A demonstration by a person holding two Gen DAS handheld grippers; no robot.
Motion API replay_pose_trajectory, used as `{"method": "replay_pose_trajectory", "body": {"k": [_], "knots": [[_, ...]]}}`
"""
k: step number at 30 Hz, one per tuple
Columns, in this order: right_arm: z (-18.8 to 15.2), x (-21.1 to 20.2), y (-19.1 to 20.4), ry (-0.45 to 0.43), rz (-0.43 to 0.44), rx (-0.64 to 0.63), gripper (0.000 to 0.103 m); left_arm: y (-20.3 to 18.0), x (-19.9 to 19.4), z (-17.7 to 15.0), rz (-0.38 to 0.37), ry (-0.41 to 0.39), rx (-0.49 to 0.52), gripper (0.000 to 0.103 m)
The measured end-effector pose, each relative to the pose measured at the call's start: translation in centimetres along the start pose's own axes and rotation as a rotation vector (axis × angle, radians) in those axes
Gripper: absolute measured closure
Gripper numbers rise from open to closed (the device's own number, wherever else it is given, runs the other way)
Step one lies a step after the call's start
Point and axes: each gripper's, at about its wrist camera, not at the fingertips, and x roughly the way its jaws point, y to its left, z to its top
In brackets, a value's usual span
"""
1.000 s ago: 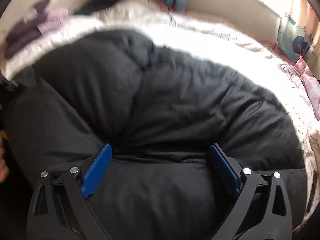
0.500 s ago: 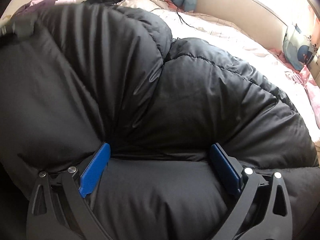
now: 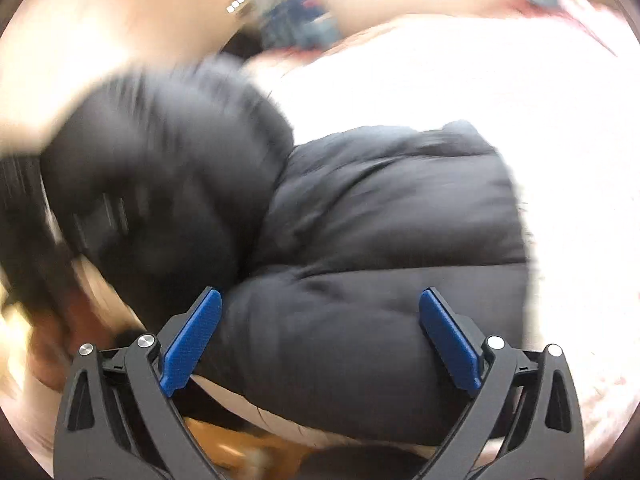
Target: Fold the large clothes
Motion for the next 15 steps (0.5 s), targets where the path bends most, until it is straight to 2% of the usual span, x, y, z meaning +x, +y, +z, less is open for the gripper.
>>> {"method": "replay_pose_trajectory", "body": {"k": [2,4,7,9,12,14,15], "knots": [[1.1,-2.9,-1.1,-0.045,-0.043,0.005,0.007,-3.1,2.1,0.1,-0.021,0.025,0.068,0.070],[3.9,-5.5,-1.2,-0.100,-0.021,-0.041,0.007,-5.4,3.5,0.1,-0.034,0.046,0.128,0.070],[7.2,-7.2,2.2,-0.128,-0.046,-0.174,0.007,-9.7,6.3,-0.2,-0.058,0.088,0.246,0.070],[9.3,-6.2,4.6,-0.110,-0.097,-0.279,0.007,-11.7,7.6,-0.5,-0.060,0.104,0.313,0.068],[10.3,-2.2,7.3,-0.005,-0.257,-0.420,0.007,-14.0,8.7,-0.9,-0.065,0.118,0.390,0.067],[10.0,1.1,7.3,0.069,-0.352,-0.445,0.007,-14.5,8.7,-1.1,-0.069,0.125,0.417,0.064],[10.0,3.2,6.0,0.100,-0.407,-0.433,0.007,-14.4,8.4,-1.2,-0.077,0.130,0.415,0.063]]}}
